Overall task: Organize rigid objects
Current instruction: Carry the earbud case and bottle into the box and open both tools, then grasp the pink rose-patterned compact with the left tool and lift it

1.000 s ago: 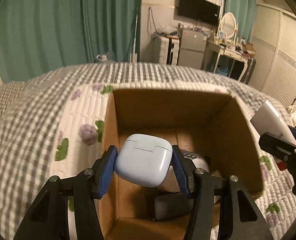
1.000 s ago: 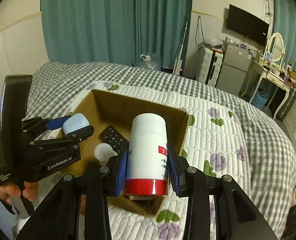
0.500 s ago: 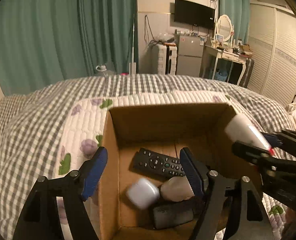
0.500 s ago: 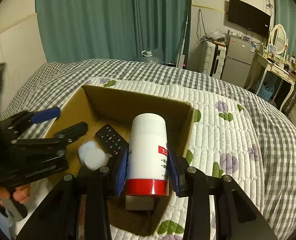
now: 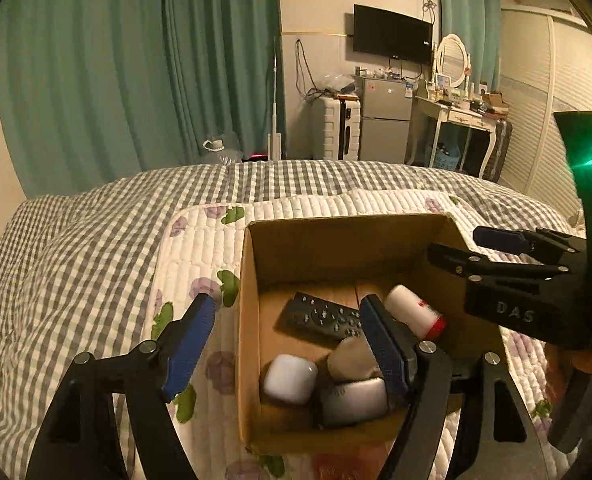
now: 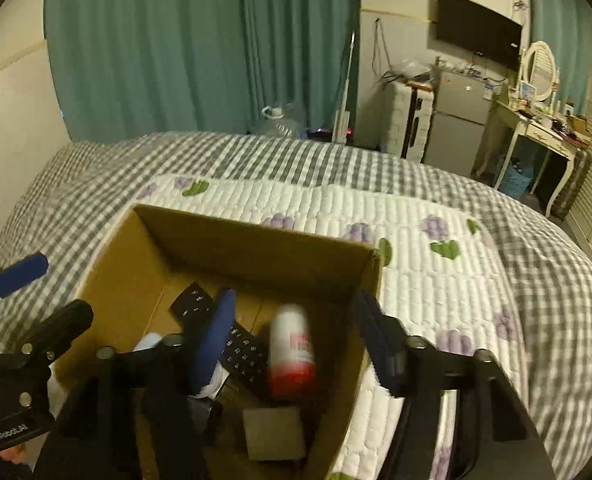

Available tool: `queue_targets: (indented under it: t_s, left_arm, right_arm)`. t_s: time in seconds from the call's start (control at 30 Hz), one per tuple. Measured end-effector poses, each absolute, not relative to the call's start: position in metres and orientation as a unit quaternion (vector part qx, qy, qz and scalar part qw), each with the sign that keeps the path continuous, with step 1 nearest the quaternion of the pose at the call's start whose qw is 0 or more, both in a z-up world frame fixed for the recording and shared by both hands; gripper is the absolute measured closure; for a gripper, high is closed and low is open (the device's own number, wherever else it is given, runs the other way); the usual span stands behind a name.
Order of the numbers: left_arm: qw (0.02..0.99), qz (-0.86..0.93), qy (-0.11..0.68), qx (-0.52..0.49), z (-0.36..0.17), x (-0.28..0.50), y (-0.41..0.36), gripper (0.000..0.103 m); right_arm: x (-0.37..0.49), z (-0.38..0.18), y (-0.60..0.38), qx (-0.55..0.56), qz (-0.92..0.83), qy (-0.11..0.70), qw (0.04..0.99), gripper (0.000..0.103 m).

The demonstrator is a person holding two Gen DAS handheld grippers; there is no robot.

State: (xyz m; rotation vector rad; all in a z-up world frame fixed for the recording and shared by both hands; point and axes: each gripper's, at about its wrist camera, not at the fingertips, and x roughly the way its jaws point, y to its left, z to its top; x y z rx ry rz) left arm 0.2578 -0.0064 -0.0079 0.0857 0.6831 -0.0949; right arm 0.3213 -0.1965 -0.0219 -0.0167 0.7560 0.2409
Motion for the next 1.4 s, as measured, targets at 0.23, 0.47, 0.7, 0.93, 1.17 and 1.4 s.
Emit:
queue_targets:
  t_s: [0.23,0.47,0.7,0.93,1.17,1.4]
  left_arm:
    - [0.945,-0.051,0.321,0.04,0.01,0.205,-0.009,0.014]
    - [0.947,-0.047,0.311,0.068,0.01,0.161,-0.011,0.004]
    - [0.937,-0.042,0.342,0.047,-0.019,0.146,-0.007,0.0]
    - [0.919,-0.037,0.392,0.01,-0.077,0.161,-0.003,0.0]
    - [0.9,-0.041,0.433,0.003,-0.121,0.178,-0.012,0.0]
    - [0.886,-0.05,0.461,-0.02,-0.137,0.192,-0.026,0.0]
  right_arm:
    - [0.249,0.013,-0.211,-0.034,0.101,0.35,0.931,0.024]
    - [0.176,0.016,-0.226,-0.033,0.092,0.336,0.937,0.02]
    - [0.149,-0.014,-0.231,-0.017,0.086,0.352,0.932,0.006]
    - [0.164,-0.062,-0.223,0.0,0.09,0.392,0.916,0.006]
    - [0.178,-0.108,-0.228,0.005,0.068,0.425,0.902,0.006]
    - [0.18,-0.122,-0.227,-0.006,0.055,0.448,0.892,0.006]
